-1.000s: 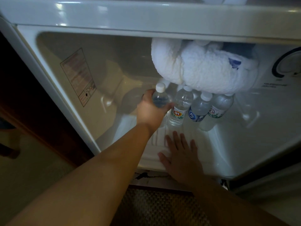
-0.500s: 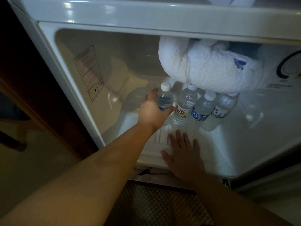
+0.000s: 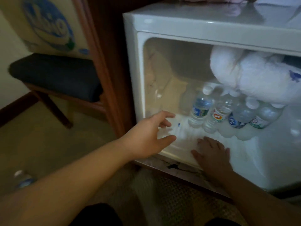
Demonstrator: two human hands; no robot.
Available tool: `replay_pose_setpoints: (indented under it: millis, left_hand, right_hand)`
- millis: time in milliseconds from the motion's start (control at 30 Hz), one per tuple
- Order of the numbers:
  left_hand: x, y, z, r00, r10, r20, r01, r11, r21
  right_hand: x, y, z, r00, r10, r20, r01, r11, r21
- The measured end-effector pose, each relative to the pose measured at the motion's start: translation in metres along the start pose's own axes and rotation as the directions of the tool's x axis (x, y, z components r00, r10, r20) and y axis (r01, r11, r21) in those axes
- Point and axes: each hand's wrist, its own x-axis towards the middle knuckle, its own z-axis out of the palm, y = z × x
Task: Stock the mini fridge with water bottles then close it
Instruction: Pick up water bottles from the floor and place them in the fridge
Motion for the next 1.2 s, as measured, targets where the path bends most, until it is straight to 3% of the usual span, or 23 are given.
replay_pose_setpoints:
  millis: [100,200,267,367,433,633,800,867,1033,1200]
  left_hand:
    - [-0.062,-0.007,-0.048,0.991,-0.045,-0.126,0.031,0.993,-0.115]
    - [-0.134,-0.023,-0.095,0.893,-0.187,-0.41,0.128,0.978,-0.167]
    - [-0.186,-0.042,-0.121,0.74,-0.293,-0.606,0.228,0.956,-0.184]
    - [-0.267,-0.063,-0.149,0.46,-0.421,-0.782,0.406,0.883,-0.236]
    - [-0.317,-0.069,-0.157,0.328,-0.473,-0.818,0.541,0.804,-0.248]
    - [-0.436,-0.081,-0.147,0.05,-0.65,-0.758,0.774,0.505,-0.382]
    - [-0.486,-0.1,-0.114,-0.018,-0.825,-0.566,0.968,0.128,-0.218]
    - [-0.489,-0.11,-0.096,-0.046,-0.871,-0.488,0.981,0.053,-0.187]
    - [-0.489,-0.144,-0.053,-0.014,-0.902,-0.432,0.982,0.068,-0.174]
    - [-0.498,-0.174,-0.027,0.061,-0.888,-0.455,0.979,0.143,-0.147]
  right_hand:
    - [-0.018,-0.045,-0.009,0.94,-0.294,-0.175,0.301,0.954,0.015]
    - [-0.034,-0.121,-0.013,0.775,-0.583,-0.243,0.615,0.784,0.081]
    - [-0.042,-0.176,-0.013,0.638,-0.736,-0.227,0.768,0.632,0.107]
    - [-0.053,-0.251,-0.004,0.51,-0.86,-0.023,0.85,0.5,0.169]
    - [-0.059,-0.29,0.012,0.434,-0.894,0.107,0.878,0.447,0.171]
    - [-0.094,-0.381,0.061,0.185,-0.903,0.387,0.946,0.271,0.179]
    - [-0.137,-0.466,0.098,0.038,-0.881,0.471,0.955,0.171,0.244]
    - [-0.156,-0.502,0.118,0.005,-0.872,0.489,0.96,0.14,0.241]
    - [-0.195,-0.577,0.198,-0.003,-0.833,0.553,0.961,0.151,0.233]
    - [-0.213,-0.594,0.269,0.109,-0.751,0.651,0.944,0.283,0.169]
